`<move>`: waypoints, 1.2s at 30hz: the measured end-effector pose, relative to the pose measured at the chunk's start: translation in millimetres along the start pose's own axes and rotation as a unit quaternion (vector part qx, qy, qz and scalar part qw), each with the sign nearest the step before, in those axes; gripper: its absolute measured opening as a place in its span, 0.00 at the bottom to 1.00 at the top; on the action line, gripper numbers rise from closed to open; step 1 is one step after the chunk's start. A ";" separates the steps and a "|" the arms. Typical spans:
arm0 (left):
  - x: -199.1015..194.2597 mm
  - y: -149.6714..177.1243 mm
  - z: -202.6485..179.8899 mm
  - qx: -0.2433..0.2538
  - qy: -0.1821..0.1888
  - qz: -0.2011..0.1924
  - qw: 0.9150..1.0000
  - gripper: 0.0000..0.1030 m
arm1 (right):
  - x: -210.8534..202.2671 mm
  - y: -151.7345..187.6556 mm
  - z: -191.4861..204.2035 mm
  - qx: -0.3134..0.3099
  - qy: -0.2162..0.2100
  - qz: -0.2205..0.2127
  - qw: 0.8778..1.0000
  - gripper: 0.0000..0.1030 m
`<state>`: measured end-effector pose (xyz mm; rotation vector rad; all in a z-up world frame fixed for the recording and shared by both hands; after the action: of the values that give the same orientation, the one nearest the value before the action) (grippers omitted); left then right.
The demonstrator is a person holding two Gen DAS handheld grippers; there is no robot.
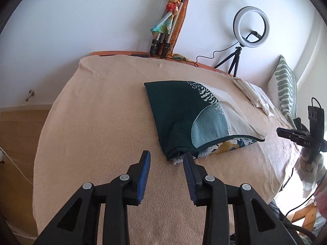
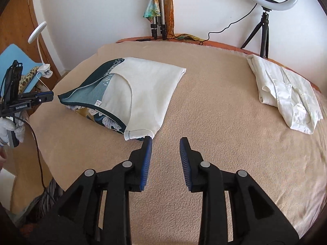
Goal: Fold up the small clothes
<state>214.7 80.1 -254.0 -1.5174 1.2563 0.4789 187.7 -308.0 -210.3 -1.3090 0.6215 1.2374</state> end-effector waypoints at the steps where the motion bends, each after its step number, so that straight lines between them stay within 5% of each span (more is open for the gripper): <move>1: -0.1 -1.9 5.0 -0.031 0.028 0.002 0.999 0.40 | 0.1 -0.1 -3.1 0.024 -0.025 0.002 0.999 0.39; 3: 4.4 -6.3 13.3 -0.094 0.086 0.008 0.992 0.51 | 6.0 0.6 -9.2 0.077 -0.067 0.009 0.995 0.44; 7: 17.7 -10.7 27.8 -0.197 0.163 0.011 0.967 0.51 | 24.0 1.7 -21.5 0.181 -0.163 0.020 0.970 0.44; 10: 28.9 -13.5 31.0 -0.227 0.170 0.016 0.959 0.51 | 37.1 5.7 -25.8 0.230 -0.207 0.028 0.951 0.44; 14: 50.5 -10.8 22.2 -0.245 0.187 0.054 0.950 0.46 | 55.3 6.9 -24.0 0.252 -0.224 0.046 0.940 0.44; 16: 57.2 -9.1 15.9 -0.239 0.180 0.064 0.952 0.24 | 62.0 6.9 -21.3 0.257 -0.235 0.051 0.936 0.44; 18: 58.7 -9.2 10.8 -0.232 0.172 0.063 0.955 0.13 | 66.8 6.3 -18.9 0.258 -0.241 0.054 0.934 0.43; 20: 56.6 -11.8 7.6 -0.224 0.159 0.059 0.960 0.03 | 68.9 3.9 -14.6 0.250 -0.251 0.057 0.934 0.21; 21: 54.0 -12.6 7.0 -0.221 0.152 0.056 0.962 0.03 | 68.2 2.6 -12.6 0.245 -0.247 0.061 0.936 0.08; 26: 33.0 -16.5 2.0 -0.182 0.112 0.036 0.976 0.02 | 40.5 -3.0 -7.1 0.220 -0.239 0.039 0.945 0.05; 29: 43.5 -7.9 4.1 -0.150 0.064 0.053 0.985 0.03 | 42.8 -2.3 -5.9 0.191 -0.189 0.048 0.962 0.05; 33: 46.0 1.5 8.4 -0.136 0.040 0.057 0.988 0.26 | 55.1 3.8 -3.3 0.160 -0.151 0.077 0.972 0.05; 36: 28.5 -2.1 0.9 -0.105 0.036 0.041 0.993 0.31 | 40.4 -5.3 -5.7 0.135 -0.119 0.052 0.982 0.07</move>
<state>227.2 67.6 -276.4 -1.6763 1.3626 0.6317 206.3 -299.6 -246.1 -0.8980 0.6660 1.3194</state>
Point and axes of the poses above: each gripper's, at about its wrist camera, not at the fingertips, and x roughly the way its jaws point, z to its left, y to its underside, the point moved 7 cm from there along x, roughly the way its jaws point, and after that the axes turned 12 degrees about z, right-handed, at the moved point
